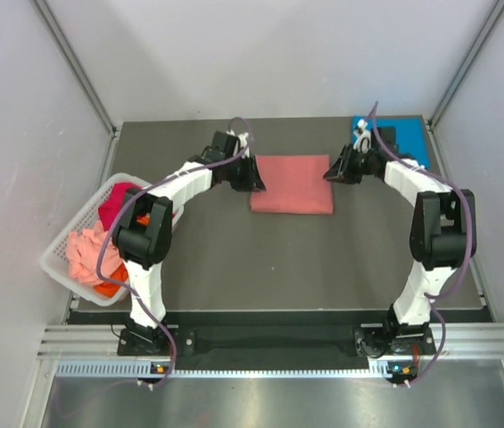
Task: Fold and stack the t-shirts
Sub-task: Fold the tshirt
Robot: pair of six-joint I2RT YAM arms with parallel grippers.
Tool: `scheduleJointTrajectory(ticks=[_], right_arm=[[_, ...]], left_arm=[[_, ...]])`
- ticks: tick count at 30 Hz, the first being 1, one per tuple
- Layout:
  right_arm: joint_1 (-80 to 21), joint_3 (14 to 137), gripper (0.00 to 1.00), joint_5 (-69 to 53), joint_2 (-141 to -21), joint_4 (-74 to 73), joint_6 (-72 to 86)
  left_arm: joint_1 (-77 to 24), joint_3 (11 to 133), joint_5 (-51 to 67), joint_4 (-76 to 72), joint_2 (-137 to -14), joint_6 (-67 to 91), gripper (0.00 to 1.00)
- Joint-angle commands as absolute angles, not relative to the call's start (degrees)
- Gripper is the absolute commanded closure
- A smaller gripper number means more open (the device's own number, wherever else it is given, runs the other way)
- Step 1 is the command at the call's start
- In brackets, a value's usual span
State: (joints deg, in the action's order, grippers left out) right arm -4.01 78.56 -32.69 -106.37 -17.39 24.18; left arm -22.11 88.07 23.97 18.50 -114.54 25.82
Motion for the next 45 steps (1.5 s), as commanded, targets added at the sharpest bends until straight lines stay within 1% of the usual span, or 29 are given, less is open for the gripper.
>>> scheduleJointTrajectory(ticks=[1, 5, 7, 9, 12, 16, 19, 22, 28, 30, 32, 34, 35, 38, 41, 45], right_arm=[[-5.0, 73.2, 0.8, -37.8, -107.7, -11.6, 24.6], [-5.0, 71.8, 0.81, -34.8, -111.8, -10.6, 22.3], [-4.9, 72.2, 0.82, -32.8, -113.0, -11.8, 21.4], [-4.8, 72.7, 0.83, -32.4, -113.3, -12.7, 20.6], [-4.9, 72.7, 0.84, -32.2, -110.9, -13.4, 20.4], [-4.8, 77.0, 0.85, -32.7, -109.2, -14.9, 20.1], [-4.7, 81.4, 0.85, -34.3, -111.3, -15.1, 20.7], [-4.7, 85.8, 0.85, -35.1, -114.7, -15.0, 21.4], [-3.7, 94.7, 0.83, -36.7, -123.0, -12.9, 22.3], [-3.1, 97.9, 0.83, -36.5, -128.0, -12.4, 22.3], [-1.6, 104.1, 0.83, -36.2, -134.7, -13.1, 23.3], [-0.4, 109.9, 0.84, -36.4, -140.2, -14.0, 25.0], [1.6, 111.3, 0.84, -36.6, -141.7, -13.2, 25.7], [3.5, 115.9, 0.83, -39.7, -145.2, -12.3, 28.3], [3.9, 117.1, 0.81, -41.0, -144.1, -12.2, 28.7], [4.0, 116.7, 0.8, -42.4, -140.1, -13.4, 28.7]], left_arm=[[-22.7, 81.9, 24.4, 12.6, -113.6, 27.2, 0.72], [-22.8, 80.9, 17.1, 12.2, -118.2, 26.5, 0.73], [-22.6, 84.6, 13.8, 17.0, -120.2, 26.0, 0.74], [-22.6, 87.4, 13.2, 19.9, -122.1, 26.0, 0.76], [-22.6, 90.6, 13.4, 22.8, -120.2, 26.3, 0.75], [-22.6, 98.5, 12.3, 26.8, -118.9, 25.8, 0.74], [-22.6, 103.3, 14.0, 26.7, -121.4, 26.2, 0.73], [-22.6, 107.9, 16.3, 25.2, -124.9, 26.0, 0.73], [-22.0, 120.6, 17.0, 20.9, -139.0, 22.4, 0.73], [-21.4, 126.6, 16.1, 21.3, -142.5, 21.7, 0.73], [-20.0, 129.1, 15.1, 20.7, -146.6, 22.1, 0.73], [-18.4, 129.6, 14.9, 17.3, -148.4, 23.6, 0.72], [-17.8, 129.4, 15.2, 15.6, -148.6, 25.3, 0.72], [-16.1, 127.8, 17.6, 10.0, -148.6, 29.0, 0.7], [-14.8, 128.2, 23.3, 7.7, -147.5, 32.9, 0.68], [-13.2, 127.5, 25.8, 9.2, -143.7, 34.5, 0.65]])
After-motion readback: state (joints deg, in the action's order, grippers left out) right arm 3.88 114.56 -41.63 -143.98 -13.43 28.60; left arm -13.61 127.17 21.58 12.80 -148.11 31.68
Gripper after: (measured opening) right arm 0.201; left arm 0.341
